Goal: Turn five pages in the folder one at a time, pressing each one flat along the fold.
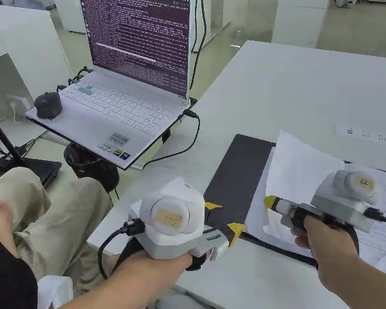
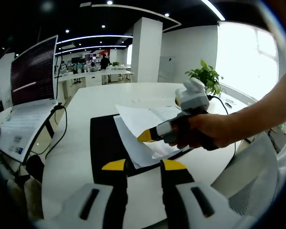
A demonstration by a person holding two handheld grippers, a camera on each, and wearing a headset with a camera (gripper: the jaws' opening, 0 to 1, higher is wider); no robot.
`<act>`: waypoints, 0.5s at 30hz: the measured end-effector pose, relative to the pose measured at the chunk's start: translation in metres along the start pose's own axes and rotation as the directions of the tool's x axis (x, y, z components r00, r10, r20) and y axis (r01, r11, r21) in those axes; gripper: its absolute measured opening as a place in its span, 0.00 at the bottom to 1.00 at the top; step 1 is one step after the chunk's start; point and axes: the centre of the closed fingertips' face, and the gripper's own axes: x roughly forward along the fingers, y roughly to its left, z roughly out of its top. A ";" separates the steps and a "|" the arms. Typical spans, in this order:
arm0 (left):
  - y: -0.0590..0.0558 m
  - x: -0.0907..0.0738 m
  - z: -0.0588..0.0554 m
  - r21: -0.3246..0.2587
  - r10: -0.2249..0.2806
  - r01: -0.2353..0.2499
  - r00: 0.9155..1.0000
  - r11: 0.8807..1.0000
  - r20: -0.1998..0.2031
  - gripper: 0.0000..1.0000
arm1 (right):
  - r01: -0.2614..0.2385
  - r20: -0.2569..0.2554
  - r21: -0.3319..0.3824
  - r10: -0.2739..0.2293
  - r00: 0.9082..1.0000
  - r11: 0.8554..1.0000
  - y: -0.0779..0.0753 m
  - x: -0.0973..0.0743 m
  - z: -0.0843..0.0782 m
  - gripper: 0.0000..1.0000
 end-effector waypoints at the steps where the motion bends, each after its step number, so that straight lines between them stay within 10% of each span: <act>1: 0.001 0.001 -0.002 -0.003 0.000 0.000 1.000 1.000 -0.003 0.26 | 0.008 -0.019 0.014 -0.008 1.000 1.000 -0.002 0.004 -0.005 0.00; 15: 0.003 0.016 -0.014 -0.012 -0.008 0.008 0.999 1.000 -0.047 0.25 | 0.012 -0.043 0.021 -0.011 0.999 1.000 -0.012 0.027 -0.025 0.04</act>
